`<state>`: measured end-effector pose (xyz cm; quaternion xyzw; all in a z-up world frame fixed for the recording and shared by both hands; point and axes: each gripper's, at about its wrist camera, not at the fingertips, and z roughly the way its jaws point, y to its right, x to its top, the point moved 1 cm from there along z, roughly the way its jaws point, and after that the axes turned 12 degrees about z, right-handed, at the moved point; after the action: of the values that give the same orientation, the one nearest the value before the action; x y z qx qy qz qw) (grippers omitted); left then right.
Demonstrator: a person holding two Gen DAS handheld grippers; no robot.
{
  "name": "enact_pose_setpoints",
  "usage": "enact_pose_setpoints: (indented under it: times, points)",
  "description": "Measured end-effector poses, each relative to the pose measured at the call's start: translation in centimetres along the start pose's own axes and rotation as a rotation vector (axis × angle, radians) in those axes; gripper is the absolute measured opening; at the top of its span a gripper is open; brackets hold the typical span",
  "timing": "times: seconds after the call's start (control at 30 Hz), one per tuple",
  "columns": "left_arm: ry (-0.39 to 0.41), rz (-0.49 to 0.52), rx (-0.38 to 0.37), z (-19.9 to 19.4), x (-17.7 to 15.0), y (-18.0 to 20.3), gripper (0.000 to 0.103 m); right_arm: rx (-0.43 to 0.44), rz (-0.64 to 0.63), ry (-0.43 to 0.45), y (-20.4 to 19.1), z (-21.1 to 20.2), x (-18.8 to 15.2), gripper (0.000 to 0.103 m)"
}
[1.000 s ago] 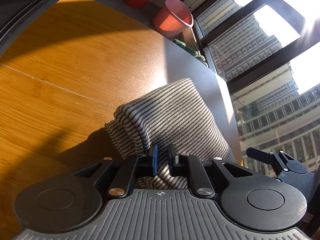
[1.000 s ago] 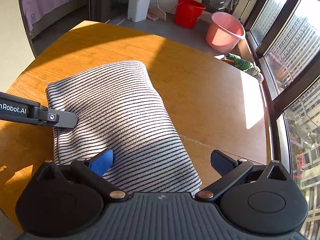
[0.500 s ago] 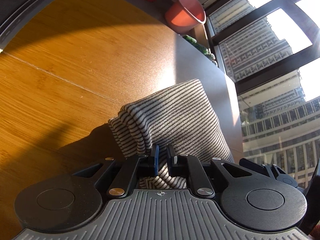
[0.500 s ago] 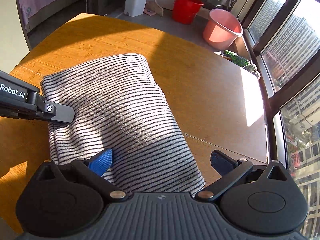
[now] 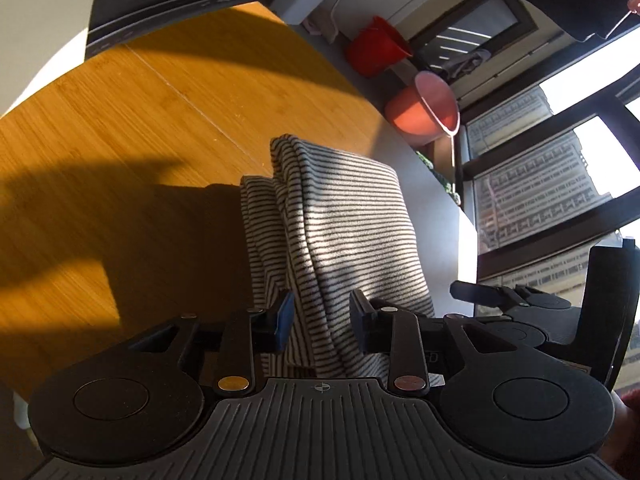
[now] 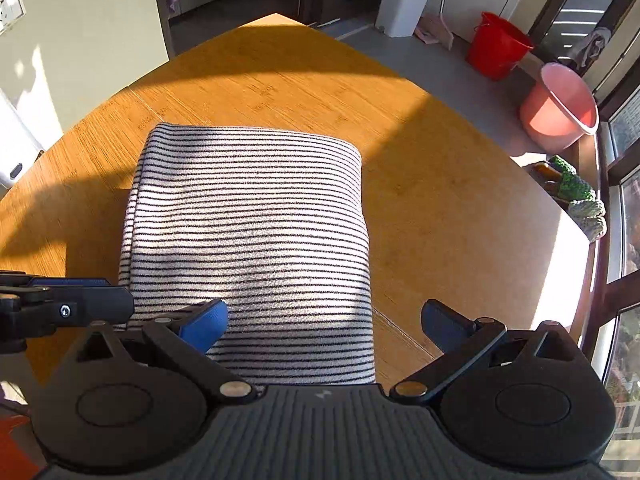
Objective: Fold clothes
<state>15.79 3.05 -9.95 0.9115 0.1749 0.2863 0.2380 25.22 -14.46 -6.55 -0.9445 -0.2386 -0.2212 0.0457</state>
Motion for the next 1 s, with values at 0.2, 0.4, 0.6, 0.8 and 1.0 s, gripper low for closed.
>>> enact_pose_setpoints:
  times: [0.2,0.4,0.6,0.8,1.0]
  points:
    - [0.007,-0.017,0.024,0.9,-1.5,0.4,0.03,-0.01,0.007,-0.021,-0.2,1.1,1.4,0.096]
    - [0.002,0.01,0.055,0.5,-1.3,-0.1,0.031,-0.091,-0.076,-0.027,-2.4,3.0,0.6,0.103]
    - [-0.004,0.062,0.075,-0.3,-1.1,-0.1,0.027,0.025,-0.014,0.057,-1.2,0.7,1.8,0.094]
    - [-0.079,0.16,0.13,0.8,-1.0,1.2,0.026,0.151,0.088,0.17,-0.3,-0.7,4.3,0.083]
    - [-0.093,0.232,0.168,0.2,0.2,2.7,0.026,0.081,0.043,0.017,-1.7,6.0,3.9,0.099]
